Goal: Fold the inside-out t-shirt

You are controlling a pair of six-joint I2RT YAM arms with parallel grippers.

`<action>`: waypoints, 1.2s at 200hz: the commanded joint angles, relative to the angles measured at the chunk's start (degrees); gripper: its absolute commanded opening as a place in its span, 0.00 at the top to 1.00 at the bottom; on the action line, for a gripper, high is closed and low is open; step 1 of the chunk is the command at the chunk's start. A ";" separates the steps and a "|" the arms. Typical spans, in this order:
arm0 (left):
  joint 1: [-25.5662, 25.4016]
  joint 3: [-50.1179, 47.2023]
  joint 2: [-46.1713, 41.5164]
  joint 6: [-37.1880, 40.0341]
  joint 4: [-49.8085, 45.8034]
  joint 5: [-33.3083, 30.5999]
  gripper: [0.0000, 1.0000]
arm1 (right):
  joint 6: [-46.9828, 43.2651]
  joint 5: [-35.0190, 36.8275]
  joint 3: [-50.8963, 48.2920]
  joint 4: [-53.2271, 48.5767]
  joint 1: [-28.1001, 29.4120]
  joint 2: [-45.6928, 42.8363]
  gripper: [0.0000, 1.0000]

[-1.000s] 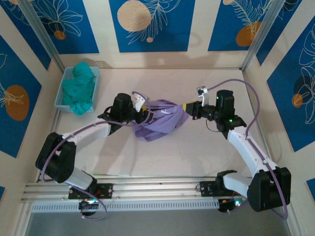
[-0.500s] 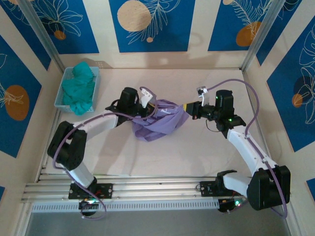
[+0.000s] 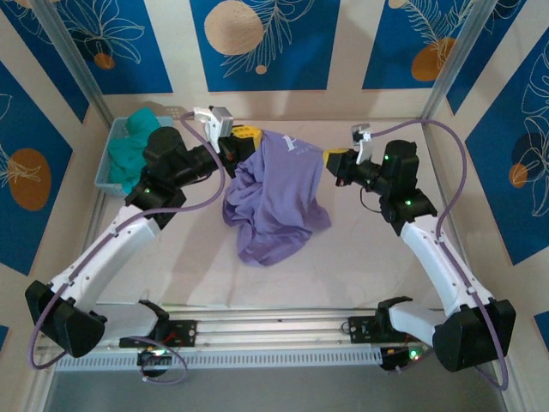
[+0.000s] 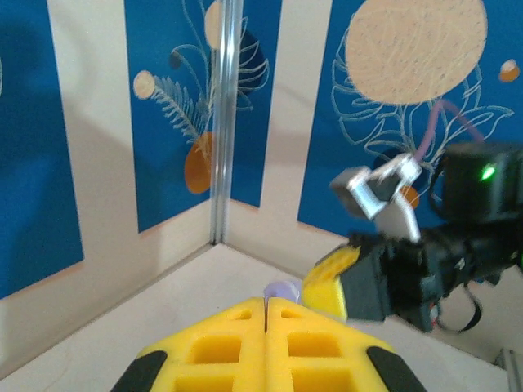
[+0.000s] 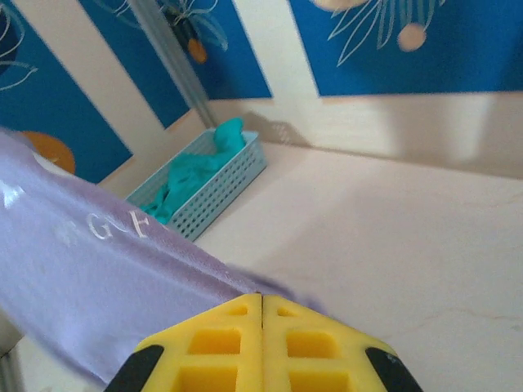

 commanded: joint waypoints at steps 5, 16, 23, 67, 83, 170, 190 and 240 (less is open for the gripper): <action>-0.04 3.06 0.80 4.44 -6.31 -4.75 1.00 | 1.13 8.74 4.05 -5.53 -0.71 0.94 1.00; -0.09 2.52 0.08 4.82 -5.49 -5.77 1.00 | 1.52 10.50 5.75 -6.72 -1.33 1.90 1.00; -0.07 1.52 -0.84 4.36 -2.99 -6.17 1.00 | 1.91 10.96 6.90 -7.06 -1.86 2.52 1.00; -1.86 2.81 3.01 -3.66 5.15 2.98 1.00 | 1.49 7.64 19.90 -12.36 -2.60 12.37 1.00; -5.62 4.68 6.23 -1.41 2.13 3.38 1.00 | -1.04 6.41 25.85 -18.02 -2.03 17.86 1.00; -8.30 5.59 9.06 -8.37 0.19 -11.23 1.00 | -5.86 4.51 -1.00 -11.70 4.80 0.83 0.31; -9.24 5.61 9.89 -8.13 -0.32 -11.48 1.00 | -5.99 2.29 -7.33 -4.46 9.10 -4.17 0.23; -12.36 4.30 11.33 -9.06 4.26 -3.36 1.00 | -6.29 14.85 -5.96 0.82 15.37 1.87 0.41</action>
